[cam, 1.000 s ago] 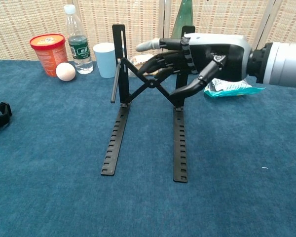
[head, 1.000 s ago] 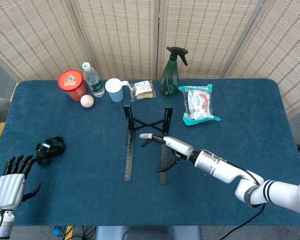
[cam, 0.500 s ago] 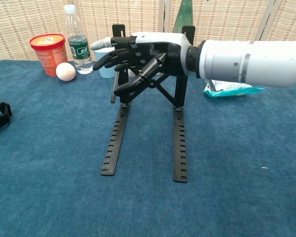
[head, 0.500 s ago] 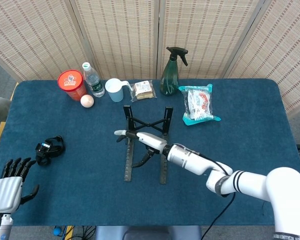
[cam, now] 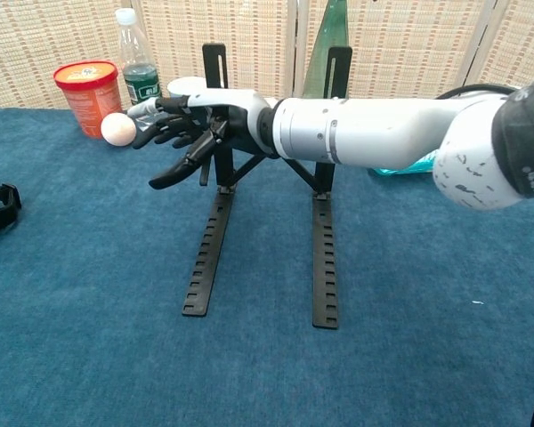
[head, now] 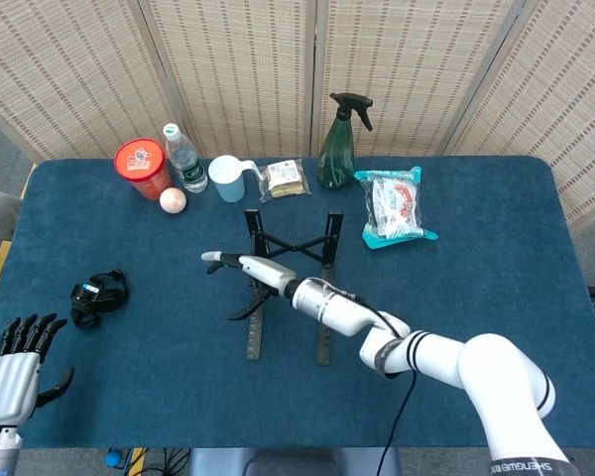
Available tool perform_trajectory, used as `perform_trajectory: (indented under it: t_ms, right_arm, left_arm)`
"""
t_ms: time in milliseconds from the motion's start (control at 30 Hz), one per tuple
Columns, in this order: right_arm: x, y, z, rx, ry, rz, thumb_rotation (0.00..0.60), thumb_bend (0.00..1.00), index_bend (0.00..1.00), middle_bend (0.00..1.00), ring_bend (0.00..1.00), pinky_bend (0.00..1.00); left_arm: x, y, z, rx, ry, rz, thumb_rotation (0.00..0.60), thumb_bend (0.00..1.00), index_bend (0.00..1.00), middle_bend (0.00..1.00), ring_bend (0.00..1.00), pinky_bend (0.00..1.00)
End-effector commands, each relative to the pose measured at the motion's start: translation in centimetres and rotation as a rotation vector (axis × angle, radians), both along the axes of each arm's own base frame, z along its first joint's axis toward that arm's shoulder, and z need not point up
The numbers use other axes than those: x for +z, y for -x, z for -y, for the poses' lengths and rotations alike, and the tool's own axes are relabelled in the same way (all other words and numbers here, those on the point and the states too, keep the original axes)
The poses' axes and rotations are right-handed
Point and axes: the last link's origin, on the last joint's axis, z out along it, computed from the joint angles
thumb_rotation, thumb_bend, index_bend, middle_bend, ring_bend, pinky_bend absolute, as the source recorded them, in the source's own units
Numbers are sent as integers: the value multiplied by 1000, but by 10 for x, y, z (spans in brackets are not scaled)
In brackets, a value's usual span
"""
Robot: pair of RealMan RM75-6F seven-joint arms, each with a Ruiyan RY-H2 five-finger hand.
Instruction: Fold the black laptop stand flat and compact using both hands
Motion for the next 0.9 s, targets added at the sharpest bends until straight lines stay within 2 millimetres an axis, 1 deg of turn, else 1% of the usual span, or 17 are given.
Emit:
perform_trajectory:
  t_ms: [33,267,467,600,900]
  right_arm:
    - [-9,-2,3,-21,-6,-23,600,0,106,221,82,25]
    - [-20,1,18,-100,7,-50,600,0,107,222,82,25]
    - [-26,3,25,-146,15,-63,600,0,104,222,82,25]
    - [-27,4,30,-168,21,-66,600,0,98,221,82,25]
    - [-23,6,34,-175,34,-68,600,0,97,222,82,25]
  left_arm:
    - [0,0,0,1,1,1,600,272,152,124,61,0]
    - [2,2,4,10,-12,2,600,272,152,124,61,0]
    - [3,3,5,16,-15,1,600,272,152,124,61,0]
    - [3,4,6,18,-17,2,600,272,151,124,61,0]
    - [3,5,7,20,-17,6,600,273,151,124,61,0]
